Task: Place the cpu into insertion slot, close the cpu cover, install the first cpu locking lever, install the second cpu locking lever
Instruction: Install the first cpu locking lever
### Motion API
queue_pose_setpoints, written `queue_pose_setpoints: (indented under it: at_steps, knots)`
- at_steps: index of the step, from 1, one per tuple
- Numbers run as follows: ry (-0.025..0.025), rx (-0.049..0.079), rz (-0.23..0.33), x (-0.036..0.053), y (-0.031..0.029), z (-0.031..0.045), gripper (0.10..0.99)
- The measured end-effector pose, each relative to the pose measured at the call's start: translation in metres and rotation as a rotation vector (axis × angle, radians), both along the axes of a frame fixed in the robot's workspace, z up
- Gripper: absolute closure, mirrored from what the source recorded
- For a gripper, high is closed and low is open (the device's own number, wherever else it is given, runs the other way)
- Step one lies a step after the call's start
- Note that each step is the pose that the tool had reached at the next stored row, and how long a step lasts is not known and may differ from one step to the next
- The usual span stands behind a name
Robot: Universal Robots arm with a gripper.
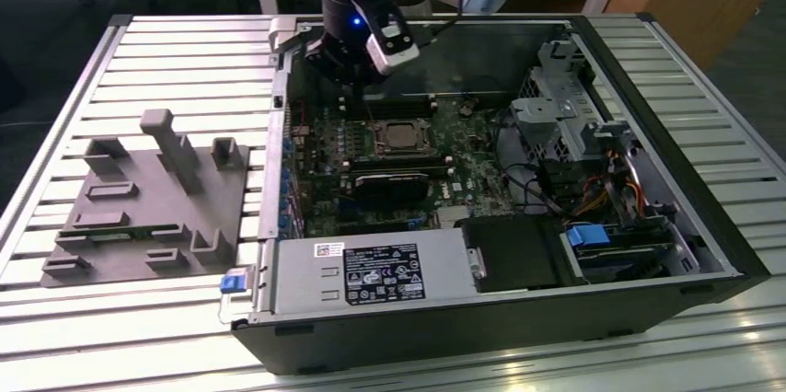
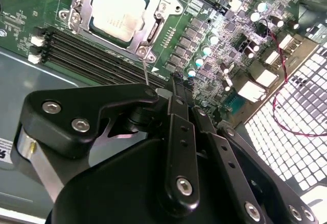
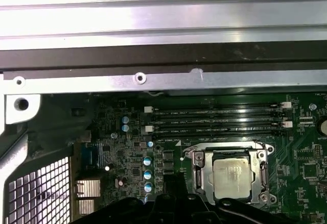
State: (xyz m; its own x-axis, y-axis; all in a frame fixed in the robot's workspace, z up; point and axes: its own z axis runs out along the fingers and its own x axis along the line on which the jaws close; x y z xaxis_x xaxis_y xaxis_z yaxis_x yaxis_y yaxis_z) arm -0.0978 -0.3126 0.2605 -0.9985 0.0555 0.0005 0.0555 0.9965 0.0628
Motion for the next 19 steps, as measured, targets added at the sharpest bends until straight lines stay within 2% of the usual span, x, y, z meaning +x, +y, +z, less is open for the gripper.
queue_pose_setpoints:
  at_steps: [19]
  knots:
    - [-0.0001, 0.0, 0.006, -0.0029, 0.0163, -0.0025, 0.969]
